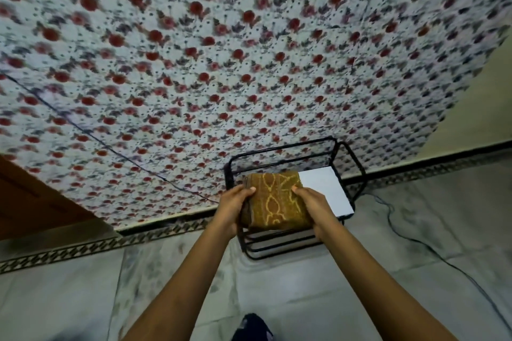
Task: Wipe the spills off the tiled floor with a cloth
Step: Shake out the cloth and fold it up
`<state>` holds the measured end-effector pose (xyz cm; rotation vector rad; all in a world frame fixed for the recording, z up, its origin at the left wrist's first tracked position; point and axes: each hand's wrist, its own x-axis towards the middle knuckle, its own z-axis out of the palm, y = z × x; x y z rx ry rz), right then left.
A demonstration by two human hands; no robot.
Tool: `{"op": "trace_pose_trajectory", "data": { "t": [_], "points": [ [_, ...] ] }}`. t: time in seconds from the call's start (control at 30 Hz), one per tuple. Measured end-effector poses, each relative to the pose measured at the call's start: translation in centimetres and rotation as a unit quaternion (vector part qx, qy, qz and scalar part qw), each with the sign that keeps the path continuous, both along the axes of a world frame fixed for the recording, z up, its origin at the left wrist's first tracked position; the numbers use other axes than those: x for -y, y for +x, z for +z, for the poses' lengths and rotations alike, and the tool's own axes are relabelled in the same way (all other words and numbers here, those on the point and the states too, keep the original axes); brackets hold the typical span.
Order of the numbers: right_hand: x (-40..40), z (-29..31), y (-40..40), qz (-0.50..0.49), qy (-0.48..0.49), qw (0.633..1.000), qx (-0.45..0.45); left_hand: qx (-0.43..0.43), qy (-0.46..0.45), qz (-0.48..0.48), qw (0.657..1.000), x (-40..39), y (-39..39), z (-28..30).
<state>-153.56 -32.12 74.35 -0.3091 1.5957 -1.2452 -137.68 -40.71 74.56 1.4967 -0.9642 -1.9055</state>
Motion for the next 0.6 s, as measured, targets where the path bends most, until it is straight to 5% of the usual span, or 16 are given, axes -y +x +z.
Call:
{"op": "trace_pose_trajectory", "data": {
  "t": [0.33, 0.6],
  "points": [
    [6.9, -4.2, -11.0, 0.042, 0.022, 0.999, 0.003, 0.008, 0.019, 0.032, 0.999, 5.8, -11.1, -4.6],
    [14.3, -12.8, -19.2, 0.066, 0.106, 0.992, 0.002, 0.063, 0.072, 0.007, 0.995, 13.5, -19.3, -13.7]
  ]
}}
